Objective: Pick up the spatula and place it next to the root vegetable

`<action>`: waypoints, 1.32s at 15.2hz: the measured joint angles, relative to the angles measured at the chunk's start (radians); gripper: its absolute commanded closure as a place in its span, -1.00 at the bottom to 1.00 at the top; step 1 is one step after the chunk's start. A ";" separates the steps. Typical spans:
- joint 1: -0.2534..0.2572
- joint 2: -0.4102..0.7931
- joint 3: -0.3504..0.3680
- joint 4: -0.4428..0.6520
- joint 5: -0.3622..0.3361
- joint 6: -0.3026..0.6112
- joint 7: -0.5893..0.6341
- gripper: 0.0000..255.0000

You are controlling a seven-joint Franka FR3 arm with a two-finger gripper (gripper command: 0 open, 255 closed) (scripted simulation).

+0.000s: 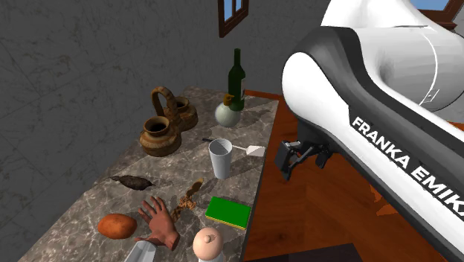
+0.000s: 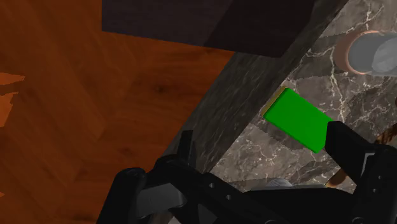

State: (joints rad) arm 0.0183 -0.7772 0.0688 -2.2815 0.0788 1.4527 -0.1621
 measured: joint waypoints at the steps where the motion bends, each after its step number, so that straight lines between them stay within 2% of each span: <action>1: 0.000 0.000 0.000 0.000 0.000 0.000 0.000 -1.00; 5: 0.012 0.072 -0.026 -0.012 -0.022 0.089 -0.084 -1.00; 11: 0.042 0.259 -0.051 -0.004 -0.039 0.283 -0.225 -1.00; 20: 0.085 0.575 -0.066 0.133 -0.041 0.487 -0.424 -1.00</action>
State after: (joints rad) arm 0.1029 -0.2024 0.0029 -2.1480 0.0382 1.9400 -0.5861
